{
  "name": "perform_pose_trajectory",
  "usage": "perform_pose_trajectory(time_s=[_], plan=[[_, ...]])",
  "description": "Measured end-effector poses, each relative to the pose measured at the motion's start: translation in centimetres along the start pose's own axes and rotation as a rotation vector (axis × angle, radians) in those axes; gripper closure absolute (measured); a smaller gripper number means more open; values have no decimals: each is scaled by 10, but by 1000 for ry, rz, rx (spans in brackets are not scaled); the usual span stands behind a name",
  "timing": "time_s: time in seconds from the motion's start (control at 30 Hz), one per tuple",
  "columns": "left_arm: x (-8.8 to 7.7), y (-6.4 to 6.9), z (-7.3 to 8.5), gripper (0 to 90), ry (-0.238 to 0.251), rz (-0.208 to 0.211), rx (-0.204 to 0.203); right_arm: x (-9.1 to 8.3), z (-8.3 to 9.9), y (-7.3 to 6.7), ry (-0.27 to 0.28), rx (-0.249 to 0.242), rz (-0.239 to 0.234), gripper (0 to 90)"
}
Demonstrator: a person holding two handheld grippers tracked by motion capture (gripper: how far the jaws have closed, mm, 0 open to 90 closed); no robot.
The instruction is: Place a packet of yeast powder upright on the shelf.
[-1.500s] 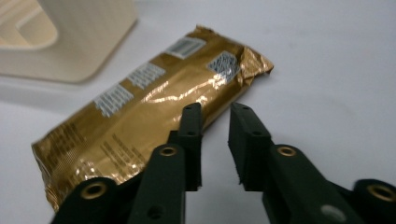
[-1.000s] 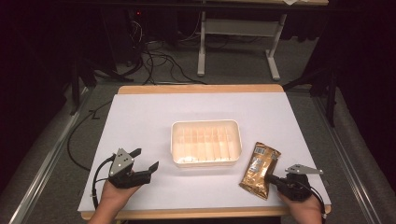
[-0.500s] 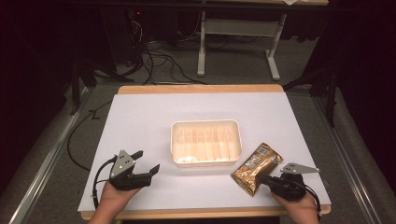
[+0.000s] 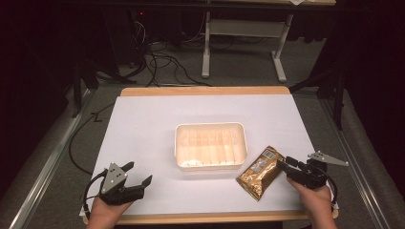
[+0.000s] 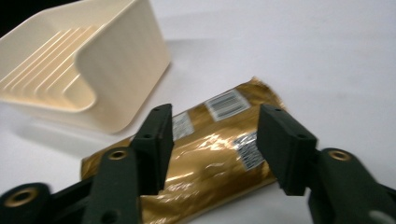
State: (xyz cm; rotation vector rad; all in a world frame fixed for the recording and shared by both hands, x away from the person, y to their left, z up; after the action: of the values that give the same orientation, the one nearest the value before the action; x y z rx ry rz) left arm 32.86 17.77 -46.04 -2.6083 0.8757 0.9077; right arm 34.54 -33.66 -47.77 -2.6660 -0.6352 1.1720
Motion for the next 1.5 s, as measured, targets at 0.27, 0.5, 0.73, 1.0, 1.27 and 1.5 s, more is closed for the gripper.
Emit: perform_pose_trajectory(time_s=[0.27,0.5,0.73,1.0,1.27,1.5], plan=[[-6,-4,6,220,7,-13,-14,8,-7,28,15,112,-6,321],[-10,-5,9,220,9,-16,-19,19,-4,49,-24,220,-32,283],[-5,-3,8,220,-3,-3,5,26,-2,51,-59,249,-68,279],[-6,0,7,221,4,4,30,30,2,48,-81,278,-120,297],[0,5,5,223,-8,18,60,30,6,45,-82,320,-207,373],[1,10,4,223,-18,22,89,31,9,46,-87,348,-197,509]])
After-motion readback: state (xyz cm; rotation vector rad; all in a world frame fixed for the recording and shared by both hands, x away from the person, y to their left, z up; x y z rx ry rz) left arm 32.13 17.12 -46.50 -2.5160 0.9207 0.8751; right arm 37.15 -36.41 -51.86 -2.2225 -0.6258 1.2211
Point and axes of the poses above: each handheld gripper's, and its own axes: x roughly forward along the jaws, z roughly out of its underside, y roughly to its right, the point moved 6 cm from there along x, roughly forward along the jaws, and after that the axes turned 11 degrees about -y, right-handed, at the moved point
